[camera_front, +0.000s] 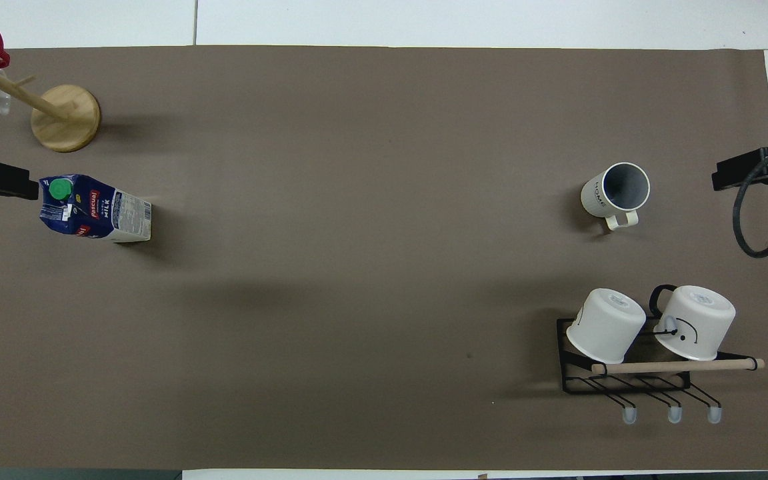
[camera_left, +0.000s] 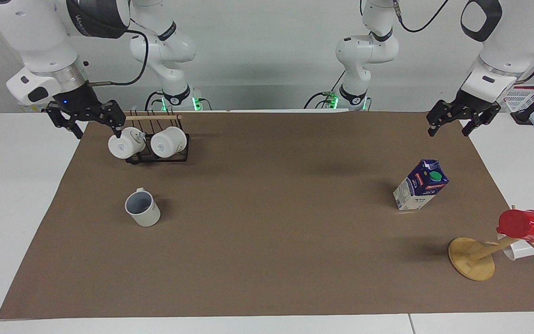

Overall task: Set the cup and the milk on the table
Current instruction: 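Reach the left gripper toward the milk carton while the right gripper reaches the mug, then grasp the milk carton with the left gripper while the right gripper grasps the mug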

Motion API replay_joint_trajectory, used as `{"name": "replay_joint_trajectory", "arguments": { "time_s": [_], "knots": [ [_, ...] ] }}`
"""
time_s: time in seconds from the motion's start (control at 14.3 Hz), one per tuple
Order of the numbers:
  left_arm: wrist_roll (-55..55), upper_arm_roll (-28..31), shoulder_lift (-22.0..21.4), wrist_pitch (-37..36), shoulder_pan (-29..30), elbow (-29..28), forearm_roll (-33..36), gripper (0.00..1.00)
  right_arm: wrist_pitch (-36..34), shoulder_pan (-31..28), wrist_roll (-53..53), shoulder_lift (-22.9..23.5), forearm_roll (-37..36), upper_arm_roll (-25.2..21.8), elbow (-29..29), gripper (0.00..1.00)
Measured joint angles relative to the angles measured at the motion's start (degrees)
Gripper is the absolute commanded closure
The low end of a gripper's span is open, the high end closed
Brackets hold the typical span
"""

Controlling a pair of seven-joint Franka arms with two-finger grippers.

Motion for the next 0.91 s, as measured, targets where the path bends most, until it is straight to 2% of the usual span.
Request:
{"name": "replay_joint_trajectory", "arguments": {
  "time_s": [0.14, 0.49, 0.77, 0.91],
  "knots": [
    [0.0, 0.0, 0.0, 0.8, 0.0, -0.8, 0.0, 0.0, 4.1, -1.0, -4.4, 1.0, 1.6, -0.1, -2.2, 0.0],
    [0.0, 0.1, 0.8, 7.3, 0.6, -5.6, 0.0, 0.0, 18.7, -1.7, -10.8, 8.3, 3.3, 0.0, -5.9, 0.0],
    [0.0, 0.1, 2.0, 12.8, 0.9, -9.9, 0.0, 0.0, 31.0, -1.5, -20.2, 9.7, 4.4, 0.2, -16.4, 0.0],
    [-0.1, 0.1, 3.0, 14.7, 0.9, -10.9, 0.0, 0.0, 34.9, -1.6, -22.0, 9.7, 4.7, 0.1, -19.8, 0.0]
  ]
}}
